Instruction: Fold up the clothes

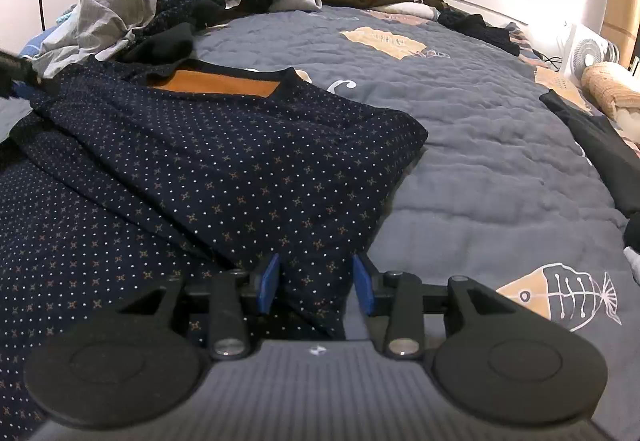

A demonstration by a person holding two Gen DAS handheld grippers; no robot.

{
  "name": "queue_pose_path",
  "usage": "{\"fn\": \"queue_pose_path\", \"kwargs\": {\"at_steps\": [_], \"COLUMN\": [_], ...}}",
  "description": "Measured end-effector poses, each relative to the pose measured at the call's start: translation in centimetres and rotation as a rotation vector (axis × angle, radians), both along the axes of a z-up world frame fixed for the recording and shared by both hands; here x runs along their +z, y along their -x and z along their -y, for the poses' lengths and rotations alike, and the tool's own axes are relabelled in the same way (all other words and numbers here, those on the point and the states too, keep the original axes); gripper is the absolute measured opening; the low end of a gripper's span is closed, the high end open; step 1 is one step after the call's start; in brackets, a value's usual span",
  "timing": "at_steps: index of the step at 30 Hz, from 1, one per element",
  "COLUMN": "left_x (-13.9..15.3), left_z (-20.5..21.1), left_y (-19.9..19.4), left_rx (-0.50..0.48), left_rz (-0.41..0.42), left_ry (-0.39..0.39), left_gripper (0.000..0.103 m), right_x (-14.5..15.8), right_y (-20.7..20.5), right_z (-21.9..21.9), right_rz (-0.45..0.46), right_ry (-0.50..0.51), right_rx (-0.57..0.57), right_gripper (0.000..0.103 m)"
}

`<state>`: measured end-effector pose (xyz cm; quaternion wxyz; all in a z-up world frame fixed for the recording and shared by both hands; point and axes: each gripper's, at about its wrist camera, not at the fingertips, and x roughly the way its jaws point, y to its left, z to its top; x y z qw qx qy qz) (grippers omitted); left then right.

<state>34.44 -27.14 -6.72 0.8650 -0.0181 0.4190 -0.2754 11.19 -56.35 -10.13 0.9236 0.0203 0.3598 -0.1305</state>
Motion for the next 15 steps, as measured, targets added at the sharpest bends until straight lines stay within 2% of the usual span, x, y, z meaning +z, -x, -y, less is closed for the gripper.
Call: {"fn": "queue_pose_path", "kwargs": {"at_steps": [6, 9, 10, 12, 14, 15], "left_x": [0.7, 0.9, 1.1, 1.5, 1.9, 2.2], "left_z": [-2.2, -2.6, -2.9, -3.5, -4.2, -4.5], "left_y": [0.7, 1.6, 2.4, 3.9, 5.4, 6.1], "left_rx": [0.027, 0.030, 0.033, 0.038, 0.044, 0.046], "left_rz": [0.010, 0.021, 0.026, 0.036, 0.047, 0.052], "left_ry": [0.069, 0.038, 0.039, 0.043, 0.046, 0.048], "left_gripper": [0.010, 0.014, 0.018, 0.039, 0.049, 0.050], "right_x": [-0.1, -0.1, -0.1, 0.1, 0.5, 0.7], "right_y": [0.0, 0.1, 0.1, 0.1, 0.1, 0.1], "right_z": [0.3, 0.5, 0.5, 0.7, 1.2, 1.4], "right_rz": [-0.003, -0.007, -0.009, -0.011, -0.011, -0.011], "right_ry": [-0.014, -0.017, -0.018, -0.034, -0.080, -0.102], "right_rx": [-0.003, -0.008, -0.010, -0.019, -0.043, -0.053], "right_gripper": [0.042, 0.043, 0.043, 0.043, 0.043, 0.043]}}
